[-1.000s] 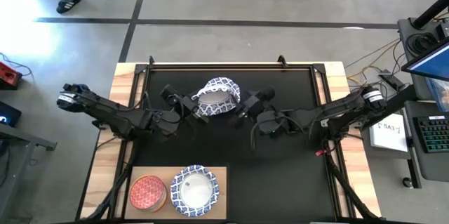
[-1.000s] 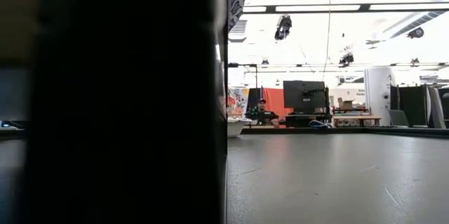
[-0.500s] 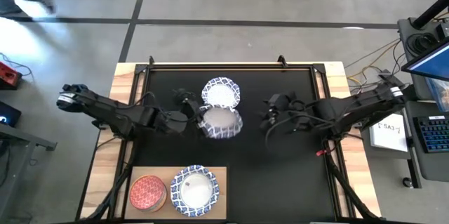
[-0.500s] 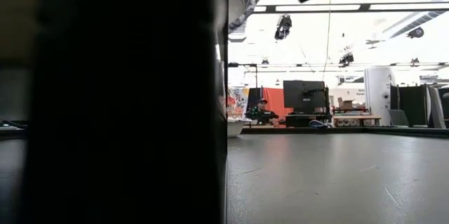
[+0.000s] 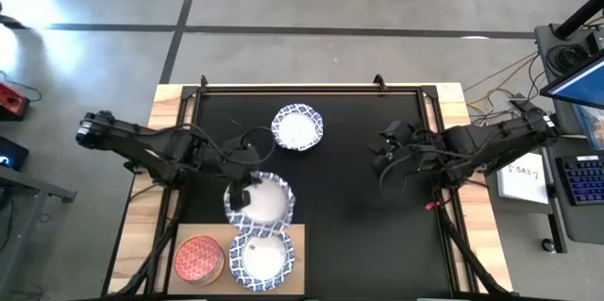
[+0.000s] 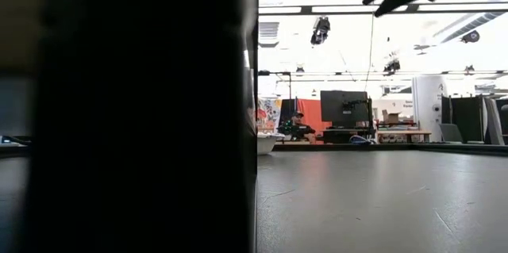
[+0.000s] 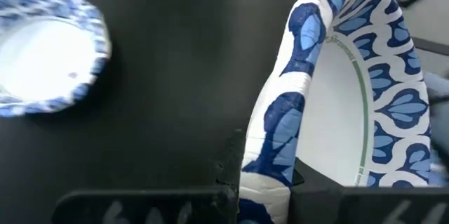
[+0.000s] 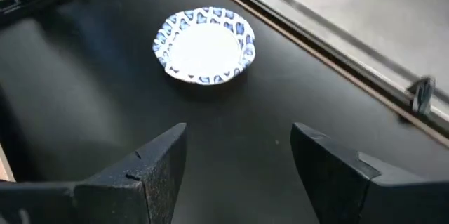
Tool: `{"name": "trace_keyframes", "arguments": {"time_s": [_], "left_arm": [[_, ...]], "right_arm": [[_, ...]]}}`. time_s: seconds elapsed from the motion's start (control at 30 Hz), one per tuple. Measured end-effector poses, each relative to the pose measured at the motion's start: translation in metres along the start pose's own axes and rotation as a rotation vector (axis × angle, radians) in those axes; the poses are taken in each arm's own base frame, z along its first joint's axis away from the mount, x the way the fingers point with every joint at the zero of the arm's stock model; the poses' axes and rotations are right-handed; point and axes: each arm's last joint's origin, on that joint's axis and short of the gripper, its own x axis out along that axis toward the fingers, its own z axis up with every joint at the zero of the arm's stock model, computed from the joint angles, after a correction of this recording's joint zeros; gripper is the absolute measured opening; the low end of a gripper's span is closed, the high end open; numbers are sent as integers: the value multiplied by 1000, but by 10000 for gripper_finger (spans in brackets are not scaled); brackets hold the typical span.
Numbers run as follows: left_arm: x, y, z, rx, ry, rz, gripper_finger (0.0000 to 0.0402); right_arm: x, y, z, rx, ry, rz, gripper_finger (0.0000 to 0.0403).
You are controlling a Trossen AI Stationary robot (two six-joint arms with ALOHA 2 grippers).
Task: Place and stack bowls onto a shelf
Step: Stack the white patterned bowl on top of the white patterned bowl on the shelf
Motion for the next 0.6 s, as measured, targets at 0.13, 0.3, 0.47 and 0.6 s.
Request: {"name": "trace_keyframes", "arguments": {"time_s": [0.13,0.3,0.47,0.6], "left_arm": [[-3,-12,-3,-13,42,-134,3],[12,-18,-17,-36,79,-149,3],[31,-23,-26,-87,69,-250,3],[44,-27,-33,-116,69,-330,3]], "right_arm": [[0,-12,-14,62,20,5,242],[1,-28,-32,113,25,0,244],[0,-38,-42,152,18,7,243],[3,-42,-50,148,25,10,244]]}}
